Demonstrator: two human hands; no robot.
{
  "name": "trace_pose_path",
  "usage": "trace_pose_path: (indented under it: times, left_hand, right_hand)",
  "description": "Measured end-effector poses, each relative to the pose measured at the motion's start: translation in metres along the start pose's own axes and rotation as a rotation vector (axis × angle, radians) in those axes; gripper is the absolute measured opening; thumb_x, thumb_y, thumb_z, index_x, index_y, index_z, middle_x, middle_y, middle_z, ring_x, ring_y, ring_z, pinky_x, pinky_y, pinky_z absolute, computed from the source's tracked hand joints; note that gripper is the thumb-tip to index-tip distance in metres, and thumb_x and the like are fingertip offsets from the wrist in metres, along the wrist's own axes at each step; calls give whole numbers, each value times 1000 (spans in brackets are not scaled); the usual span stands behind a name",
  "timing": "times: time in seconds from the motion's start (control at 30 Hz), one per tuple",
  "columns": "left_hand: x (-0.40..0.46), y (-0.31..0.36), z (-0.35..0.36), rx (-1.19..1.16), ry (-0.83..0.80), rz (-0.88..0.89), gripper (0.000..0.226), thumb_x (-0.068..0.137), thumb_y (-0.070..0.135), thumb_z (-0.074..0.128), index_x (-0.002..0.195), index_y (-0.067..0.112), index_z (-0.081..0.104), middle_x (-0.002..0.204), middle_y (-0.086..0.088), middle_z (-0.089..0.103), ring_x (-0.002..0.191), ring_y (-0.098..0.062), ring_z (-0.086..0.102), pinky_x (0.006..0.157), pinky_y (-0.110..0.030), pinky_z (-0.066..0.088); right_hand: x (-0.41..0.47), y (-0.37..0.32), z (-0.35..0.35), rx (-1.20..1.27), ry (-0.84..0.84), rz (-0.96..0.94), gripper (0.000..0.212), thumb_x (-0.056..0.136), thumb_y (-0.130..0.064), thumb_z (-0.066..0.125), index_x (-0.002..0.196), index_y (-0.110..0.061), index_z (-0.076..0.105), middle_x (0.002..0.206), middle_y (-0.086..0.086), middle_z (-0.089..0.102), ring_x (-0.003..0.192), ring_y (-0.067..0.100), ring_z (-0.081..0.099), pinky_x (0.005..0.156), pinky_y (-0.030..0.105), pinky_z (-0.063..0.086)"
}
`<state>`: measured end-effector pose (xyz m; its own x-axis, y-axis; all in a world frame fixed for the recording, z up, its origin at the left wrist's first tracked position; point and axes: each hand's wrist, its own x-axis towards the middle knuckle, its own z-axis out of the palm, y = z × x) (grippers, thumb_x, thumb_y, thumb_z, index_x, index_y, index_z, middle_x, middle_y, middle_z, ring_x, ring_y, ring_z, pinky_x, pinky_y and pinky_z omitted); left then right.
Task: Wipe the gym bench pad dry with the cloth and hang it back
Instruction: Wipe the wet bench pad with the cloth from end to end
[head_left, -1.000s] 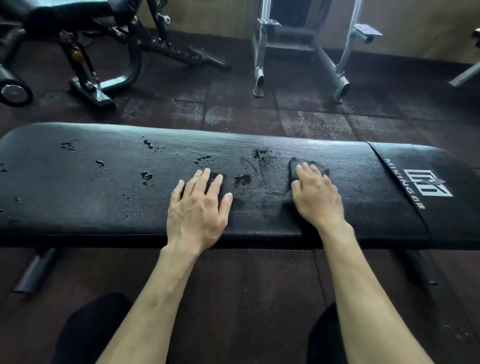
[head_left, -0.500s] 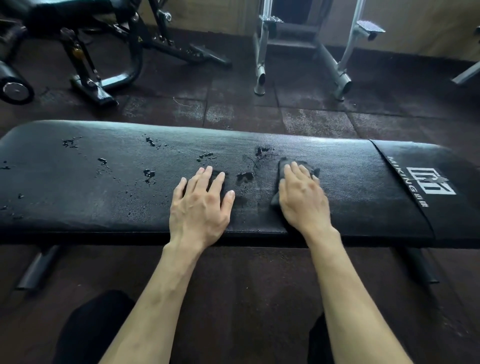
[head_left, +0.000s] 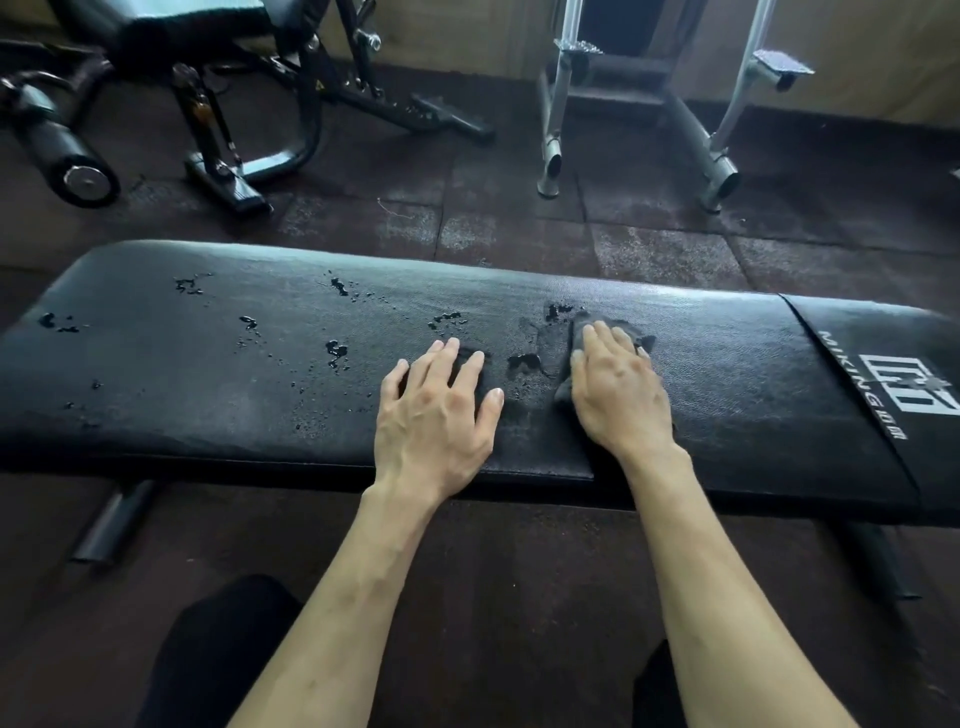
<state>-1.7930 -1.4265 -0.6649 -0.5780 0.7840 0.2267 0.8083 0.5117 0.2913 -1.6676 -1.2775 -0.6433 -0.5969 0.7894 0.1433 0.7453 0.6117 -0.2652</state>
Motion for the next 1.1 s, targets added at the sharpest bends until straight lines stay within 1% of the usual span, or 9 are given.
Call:
trace_pose_path:
  times: [0.17, 0.23, 0.33, 0.4, 0.53, 0.77, 0.83, 0.93, 1.1]
  left_hand:
    - [7, -1, 0, -21, 8, -26, 54, 98, 50, 39, 144, 26, 53, 157, -3, 45, 147, -17, 37, 119, -47, 23]
    - [17, -4, -2, -22, -16, -38, 52, 102, 46, 42, 148, 24, 49, 160, -4, 41, 149, -17, 33, 122, -48, 19]
    - [30, -10, -3, -16, -34, -38, 53, 103, 45, 41, 151, 22, 44, 162, -5, 35, 152, -19, 28, 125, -47, 15]
    - [32, -11, -1, -11, -27, -38, 53, 103, 46, 40, 151, 22, 45, 162, -5, 36, 152, -19, 28, 125, -47, 15]
    - [29, -10, 2, -6, 2, -38, 53, 103, 47, 40, 149, 22, 47, 160, -5, 39, 150, -19, 32, 124, -47, 18]
    - [27, -13, 3, 1, 18, -30, 53, 103, 47, 40, 149, 24, 48, 160, -3, 40, 150, -17, 32, 123, -46, 18]
    - [28, -14, 4, -5, 17, -28, 53, 102, 48, 39, 149, 24, 48, 160, -2, 40, 150, -16, 32, 124, -46, 19]
    - [30, -14, 4, -7, 27, -30, 53, 101, 49, 38, 146, 25, 51, 158, -1, 43, 148, -16, 34, 123, -46, 22]
    - [33, -13, 5, 2, 56, -47, 53, 97, 50, 39, 140, 26, 57, 153, -1, 50, 144, -16, 41, 119, -48, 27]
  right_hand:
    - [-12, -22, 5, 84, 10, -121, 42, 99, -29, 42, 137, -17, 55, 149, -2, 49, 141, 16, 40, 117, 38, 30]
    - [-20, -15, -1, 154, 39, -44, 40, 93, -31, 50, 130, -24, 62, 146, -9, 53, 137, 15, 46, 113, 39, 39]
    - [-13, -4, -4, 125, 62, 65, 31, 90, -32, 50, 114, -20, 66, 134, -5, 61, 121, 26, 58, 97, 43, 50]
    - [5, -1, -2, 63, 59, 96, 25, 93, -28, 44, 106, -16, 61, 127, 3, 61, 114, 31, 58, 94, 43, 48]
    - [47, -18, 11, 43, 16, 1, 34, 100, -22, 35, 122, -6, 55, 135, 10, 55, 130, 31, 46, 112, 45, 33]
    - [12, -9, 10, 152, -38, -119, 46, 94, -32, 43, 138, -26, 54, 151, -10, 46, 142, 18, 40, 117, 40, 33]
    - [23, 9, 8, 108, -30, -41, 43, 95, -33, 42, 136, -27, 55, 151, -11, 46, 139, 20, 43, 114, 42, 37]
    - [62, 14, 5, 37, -11, 74, 30, 96, -25, 38, 118, -14, 56, 139, 4, 54, 126, 31, 49, 103, 46, 40]
    - [88, -27, 19, 51, -28, -77, 30, 98, -19, 36, 121, -8, 53, 134, 8, 54, 129, 28, 45, 109, 45, 33]
